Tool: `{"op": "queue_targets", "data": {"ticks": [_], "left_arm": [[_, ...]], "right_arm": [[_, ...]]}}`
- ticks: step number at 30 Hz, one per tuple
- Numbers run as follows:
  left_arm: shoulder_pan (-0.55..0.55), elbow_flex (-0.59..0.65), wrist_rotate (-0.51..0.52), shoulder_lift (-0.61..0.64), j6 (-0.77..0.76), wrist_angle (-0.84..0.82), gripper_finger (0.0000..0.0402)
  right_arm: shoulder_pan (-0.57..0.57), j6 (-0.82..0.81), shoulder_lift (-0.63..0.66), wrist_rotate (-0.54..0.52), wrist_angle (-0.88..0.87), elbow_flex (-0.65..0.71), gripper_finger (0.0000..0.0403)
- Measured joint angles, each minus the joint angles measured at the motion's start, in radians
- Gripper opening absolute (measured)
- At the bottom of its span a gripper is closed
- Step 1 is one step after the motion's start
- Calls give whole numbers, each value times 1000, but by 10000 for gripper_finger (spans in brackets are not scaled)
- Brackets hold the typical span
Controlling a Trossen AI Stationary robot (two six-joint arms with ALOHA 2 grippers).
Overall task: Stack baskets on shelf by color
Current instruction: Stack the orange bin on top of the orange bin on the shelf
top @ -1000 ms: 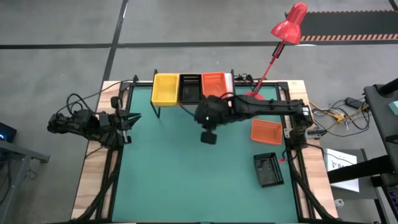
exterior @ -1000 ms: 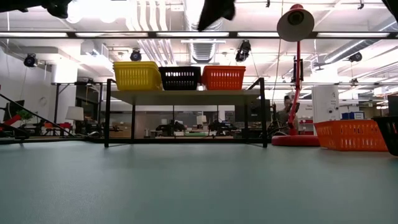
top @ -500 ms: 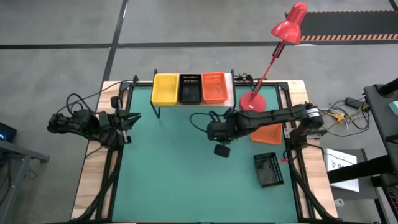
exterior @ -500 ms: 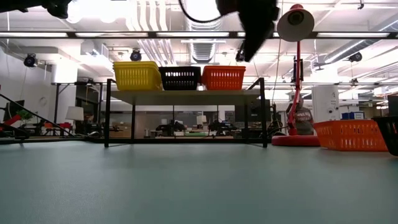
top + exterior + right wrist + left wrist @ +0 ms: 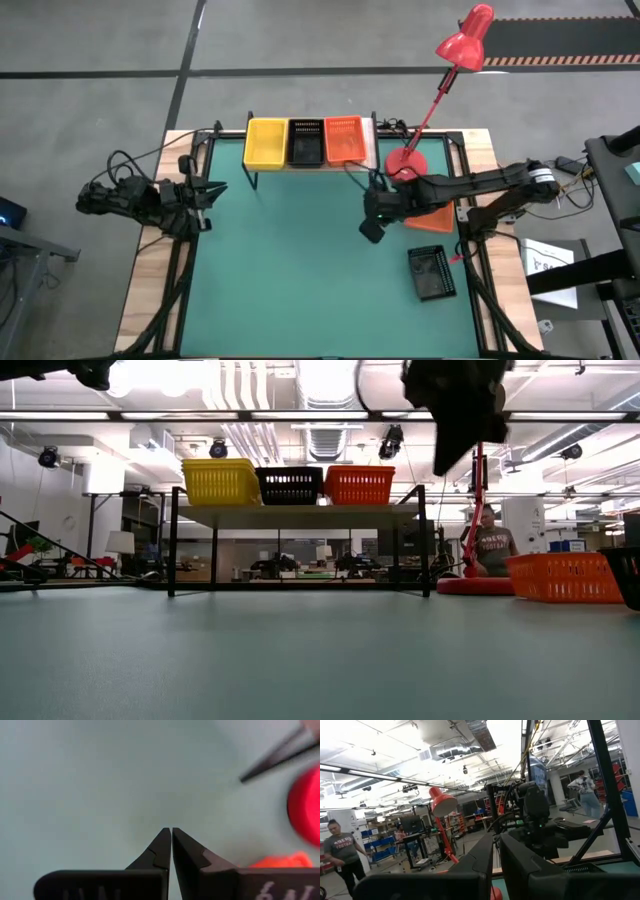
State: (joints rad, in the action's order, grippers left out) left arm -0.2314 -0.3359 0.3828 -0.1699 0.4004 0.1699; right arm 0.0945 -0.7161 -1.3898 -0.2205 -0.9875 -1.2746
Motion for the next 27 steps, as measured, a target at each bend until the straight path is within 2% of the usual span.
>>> {"op": "queue_targets", "data": {"ticks": [5, 10, 16, 20, 27], "left_arm": [[0, 0, 0, 0, 0, 0, 17], [0, 1, 0, 0, 3, 0, 17], [0, 1, 0, 0, 7, 0, 17], [0, 1, 0, 0, 7, 0, 17], [0, 2, 0, 0, 8, 0, 17]], "right_arm": [[-16, -204, 52, 12, -3, 82, 15], [-27, -311, 74, 77, -5, 131, 52], [-56, -396, 58, 144, -86, 162, 115], [-65, -441, 37, 150, -173, 202, 150], [-75, -473, 28, 129, -173, 289, 176]]}}
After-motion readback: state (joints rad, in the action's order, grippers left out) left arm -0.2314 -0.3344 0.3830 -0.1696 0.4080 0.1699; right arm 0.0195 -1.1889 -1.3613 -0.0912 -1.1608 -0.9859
